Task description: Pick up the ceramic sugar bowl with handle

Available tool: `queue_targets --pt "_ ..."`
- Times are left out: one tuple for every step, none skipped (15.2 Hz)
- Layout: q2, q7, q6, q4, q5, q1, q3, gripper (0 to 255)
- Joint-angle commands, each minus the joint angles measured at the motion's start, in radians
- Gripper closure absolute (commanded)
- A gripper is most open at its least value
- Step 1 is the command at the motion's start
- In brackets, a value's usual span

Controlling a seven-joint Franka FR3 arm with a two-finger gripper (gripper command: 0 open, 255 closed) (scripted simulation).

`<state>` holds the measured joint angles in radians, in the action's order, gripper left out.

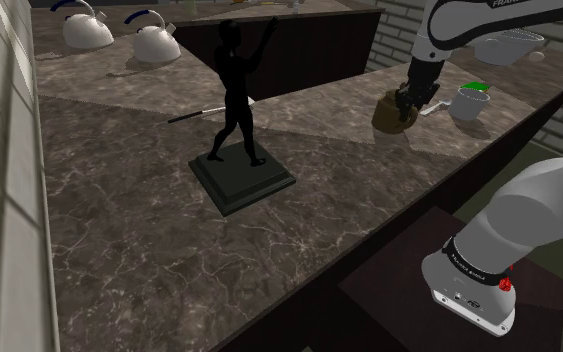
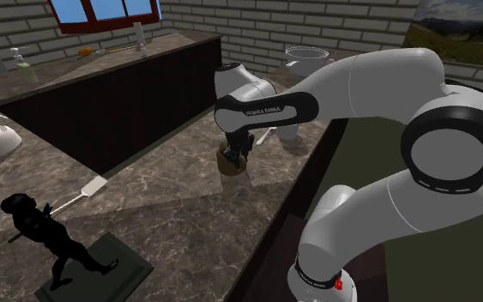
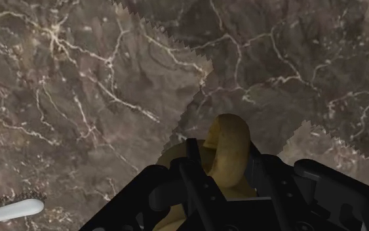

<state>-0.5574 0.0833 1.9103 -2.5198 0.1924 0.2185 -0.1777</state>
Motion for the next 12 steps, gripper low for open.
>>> queue_targets --pt "-0.001 0.000 0.000 -0.002 -0.001 -0.001 0.001 255" --pt "-0.005 -0.001 -0.014 0.009 -0.002 -0.001 0.002 255" --pt "-0.008 -0.002 -0.029 0.020 -0.003 -0.002 0.003 255" --pt "-0.010 -0.003 -0.043 0.032 -0.004 -0.002 0.005 255" --pt "-0.013 -0.004 -0.057 0.043 -0.006 -0.002 0.006 255" --pt "-0.015 -0.006 -0.071 0.055 -0.007 -0.003 0.007 255" --pt "-0.017 -0.007 -0.085 0.067 -0.008 -0.003 0.009 255" --pt "-0.019 -0.008 -0.099 0.079 -0.009 -0.003 0.010 255" --pt "-0.020 -0.009 -0.113 0.092 -0.010 -0.004 0.011 255" --pt "-0.022 -0.010 -0.126 0.104 -0.012 -0.004 0.012 255" --pt "-0.023 -0.012 -0.140 0.117 -0.013 -0.005 0.013 255" --pt "-0.023 -0.013 -0.154 0.130 -0.014 -0.005 0.015 255"
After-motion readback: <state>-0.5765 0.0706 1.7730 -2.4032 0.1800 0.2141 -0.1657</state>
